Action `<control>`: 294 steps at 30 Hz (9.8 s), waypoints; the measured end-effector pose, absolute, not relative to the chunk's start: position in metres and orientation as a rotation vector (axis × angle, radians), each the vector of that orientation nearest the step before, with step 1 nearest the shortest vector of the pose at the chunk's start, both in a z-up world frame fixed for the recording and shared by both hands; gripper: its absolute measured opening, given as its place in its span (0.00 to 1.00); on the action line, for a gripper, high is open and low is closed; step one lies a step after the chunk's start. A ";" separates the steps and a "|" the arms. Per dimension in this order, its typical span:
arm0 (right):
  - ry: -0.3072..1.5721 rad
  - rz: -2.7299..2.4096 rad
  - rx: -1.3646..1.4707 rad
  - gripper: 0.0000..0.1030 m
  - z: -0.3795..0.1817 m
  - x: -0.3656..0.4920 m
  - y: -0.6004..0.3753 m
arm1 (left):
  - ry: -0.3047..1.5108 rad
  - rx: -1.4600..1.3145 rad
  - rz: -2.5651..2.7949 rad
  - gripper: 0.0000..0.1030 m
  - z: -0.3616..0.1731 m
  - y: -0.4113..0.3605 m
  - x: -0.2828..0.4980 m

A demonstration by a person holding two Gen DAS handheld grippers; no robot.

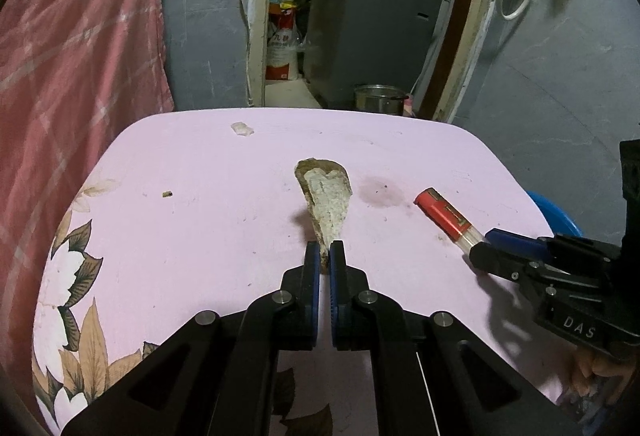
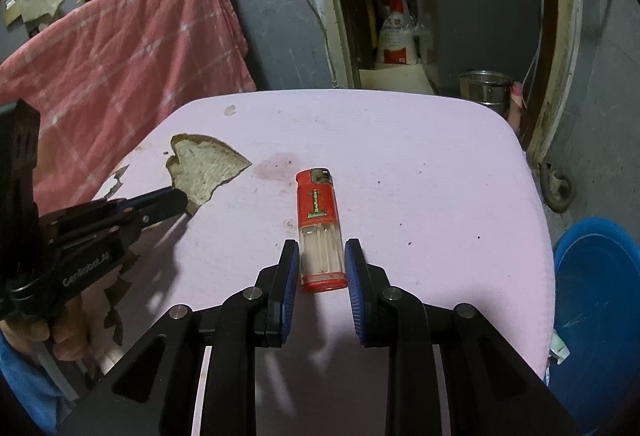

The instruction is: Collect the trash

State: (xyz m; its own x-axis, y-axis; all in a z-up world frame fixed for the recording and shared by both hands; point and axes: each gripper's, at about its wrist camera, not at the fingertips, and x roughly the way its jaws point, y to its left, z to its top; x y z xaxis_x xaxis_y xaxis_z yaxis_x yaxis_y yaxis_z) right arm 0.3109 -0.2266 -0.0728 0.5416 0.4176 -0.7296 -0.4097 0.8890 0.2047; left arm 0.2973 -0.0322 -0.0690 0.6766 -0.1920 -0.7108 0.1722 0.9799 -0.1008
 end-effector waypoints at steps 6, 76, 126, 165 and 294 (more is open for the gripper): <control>0.868 0.506 -0.030 0.26 -0.073 0.308 -0.219 | 0.778 -0.009 -0.189 0.02 -0.069 -0.035 0.292; 0.419 -0.137 0.122 0.20 -0.032 0.176 -0.485 | 0.514 0.023 -0.594 0.01 -0.035 -0.335 0.252; 0.168 -0.172 0.206 1.00 0.023 0.094 -0.433 | 0.327 -0.031 -0.451 0.93 0.031 -0.203 0.168; 0.183 -0.167 0.094 1.00 -0.013 -0.009 -0.365 | 0.309 -0.008 -0.295 0.98 -0.012 -0.114 0.038; 0.219 -0.155 0.090 1.00 -0.027 -0.012 -0.363 | 0.344 -0.034 -0.261 0.98 -0.032 -0.112 0.032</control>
